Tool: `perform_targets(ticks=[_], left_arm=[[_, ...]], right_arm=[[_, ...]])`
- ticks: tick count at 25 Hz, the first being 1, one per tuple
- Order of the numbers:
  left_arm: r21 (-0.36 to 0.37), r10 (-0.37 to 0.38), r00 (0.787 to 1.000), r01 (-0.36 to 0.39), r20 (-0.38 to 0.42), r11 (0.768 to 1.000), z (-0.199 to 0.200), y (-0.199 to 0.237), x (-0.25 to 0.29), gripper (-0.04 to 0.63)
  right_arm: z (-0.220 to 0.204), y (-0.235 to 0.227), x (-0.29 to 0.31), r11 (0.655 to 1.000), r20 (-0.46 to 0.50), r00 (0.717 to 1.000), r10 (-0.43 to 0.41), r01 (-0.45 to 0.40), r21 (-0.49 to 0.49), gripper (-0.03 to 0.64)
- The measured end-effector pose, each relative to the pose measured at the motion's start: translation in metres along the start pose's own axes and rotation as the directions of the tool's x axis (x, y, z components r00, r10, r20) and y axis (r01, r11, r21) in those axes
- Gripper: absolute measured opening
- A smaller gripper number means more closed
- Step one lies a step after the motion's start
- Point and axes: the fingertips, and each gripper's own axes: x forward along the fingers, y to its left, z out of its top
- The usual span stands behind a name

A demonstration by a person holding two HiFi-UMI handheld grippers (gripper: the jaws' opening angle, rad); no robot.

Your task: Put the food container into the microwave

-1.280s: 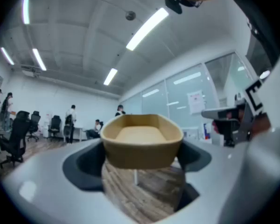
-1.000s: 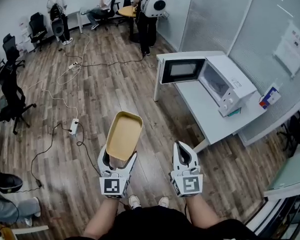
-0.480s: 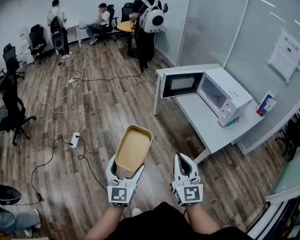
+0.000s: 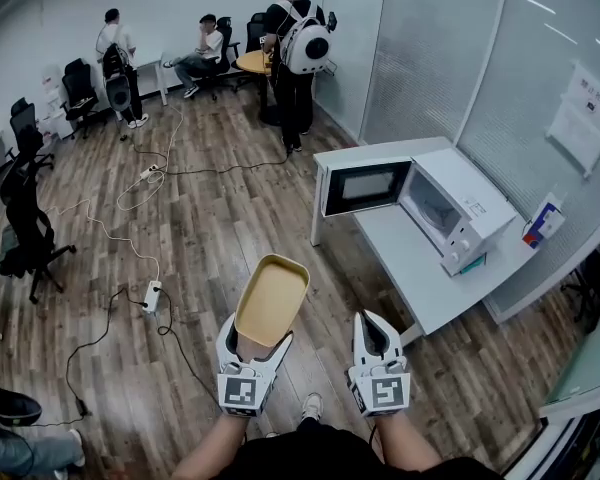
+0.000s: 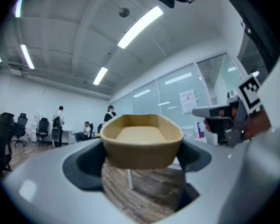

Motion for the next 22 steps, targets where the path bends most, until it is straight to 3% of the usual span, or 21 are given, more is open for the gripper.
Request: perform_targets(ticks=[22], left_arm=[[-0.023, -0.032, 0.999, 0.031, -0.035, 0.999, -0.001, -0.029, 0.146, 0.479]], right_arm=[[-0.037, -0.1, 0.069, 0.999, 0.015, 1.0, 0.027, -0.028, 0.036, -0.002]])
